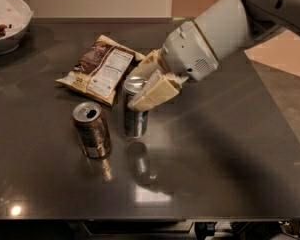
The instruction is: Move redbull can near orange can
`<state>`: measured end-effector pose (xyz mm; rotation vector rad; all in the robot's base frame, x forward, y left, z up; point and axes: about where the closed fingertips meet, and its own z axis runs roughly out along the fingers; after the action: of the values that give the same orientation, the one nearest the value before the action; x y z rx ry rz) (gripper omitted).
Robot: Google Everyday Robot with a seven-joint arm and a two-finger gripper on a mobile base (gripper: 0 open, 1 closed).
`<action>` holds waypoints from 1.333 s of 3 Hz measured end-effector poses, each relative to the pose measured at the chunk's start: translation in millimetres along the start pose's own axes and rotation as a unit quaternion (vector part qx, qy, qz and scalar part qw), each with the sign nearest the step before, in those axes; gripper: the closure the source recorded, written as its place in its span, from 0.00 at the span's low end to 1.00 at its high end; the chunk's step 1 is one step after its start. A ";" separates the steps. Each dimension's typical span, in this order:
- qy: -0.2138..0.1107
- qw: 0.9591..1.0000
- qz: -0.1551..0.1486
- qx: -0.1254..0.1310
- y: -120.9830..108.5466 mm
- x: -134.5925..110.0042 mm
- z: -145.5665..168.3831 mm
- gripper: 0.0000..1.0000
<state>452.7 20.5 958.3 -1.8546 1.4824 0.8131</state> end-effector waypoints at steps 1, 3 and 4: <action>0.006 1.000 -0.011 -0.015 7.8 -3.9 13.4 1.00; 0.019 0.999 -0.015 -0.043 13.3 -0.3 35.5 0.59; 0.024 0.998 -0.016 -0.051 14.6 1.9 40.8 0.36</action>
Offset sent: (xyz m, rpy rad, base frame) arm -0.0164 0.0271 -0.0278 -0.0536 0.0326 0.0936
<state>435.3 48.7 930.3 -1.9787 1.4615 0.8490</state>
